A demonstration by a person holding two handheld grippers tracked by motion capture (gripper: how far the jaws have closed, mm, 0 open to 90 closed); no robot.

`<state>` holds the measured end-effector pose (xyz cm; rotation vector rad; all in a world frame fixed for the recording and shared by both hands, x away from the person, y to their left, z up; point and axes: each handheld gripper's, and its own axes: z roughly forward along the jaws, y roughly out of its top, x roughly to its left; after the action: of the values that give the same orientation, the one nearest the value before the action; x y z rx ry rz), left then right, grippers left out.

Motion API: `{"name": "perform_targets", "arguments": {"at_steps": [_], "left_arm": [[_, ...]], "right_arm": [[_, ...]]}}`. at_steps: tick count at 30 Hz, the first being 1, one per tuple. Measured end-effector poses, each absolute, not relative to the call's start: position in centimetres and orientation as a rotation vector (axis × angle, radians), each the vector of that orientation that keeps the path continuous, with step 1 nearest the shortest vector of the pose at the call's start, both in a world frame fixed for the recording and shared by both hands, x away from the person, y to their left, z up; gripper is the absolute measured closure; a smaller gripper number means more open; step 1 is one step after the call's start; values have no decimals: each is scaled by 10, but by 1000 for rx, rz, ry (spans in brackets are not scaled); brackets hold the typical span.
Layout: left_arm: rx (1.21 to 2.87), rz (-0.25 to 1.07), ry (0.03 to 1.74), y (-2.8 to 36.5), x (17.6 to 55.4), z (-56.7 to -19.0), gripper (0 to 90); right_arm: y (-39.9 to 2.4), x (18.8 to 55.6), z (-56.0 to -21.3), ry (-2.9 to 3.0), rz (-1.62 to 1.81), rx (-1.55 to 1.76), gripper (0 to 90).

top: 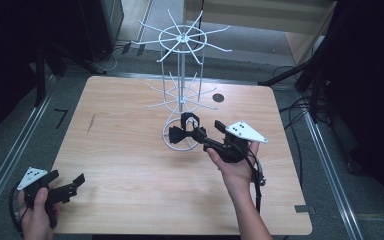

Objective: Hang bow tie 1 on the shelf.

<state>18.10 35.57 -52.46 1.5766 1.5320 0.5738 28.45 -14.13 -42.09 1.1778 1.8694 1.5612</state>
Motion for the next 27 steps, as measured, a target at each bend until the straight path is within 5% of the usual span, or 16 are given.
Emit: {"name": "perform_targets", "arguments": {"at_steps": [10,27], "left_arm": [[1578,575,1531,356,181,-525,0],[1575,569,1533,356,181,-525,0]], "right_arm": [[-159,274,-427,1889,1574,1193,75],[-190,262,-449,1894,1523,1245,0]]}}
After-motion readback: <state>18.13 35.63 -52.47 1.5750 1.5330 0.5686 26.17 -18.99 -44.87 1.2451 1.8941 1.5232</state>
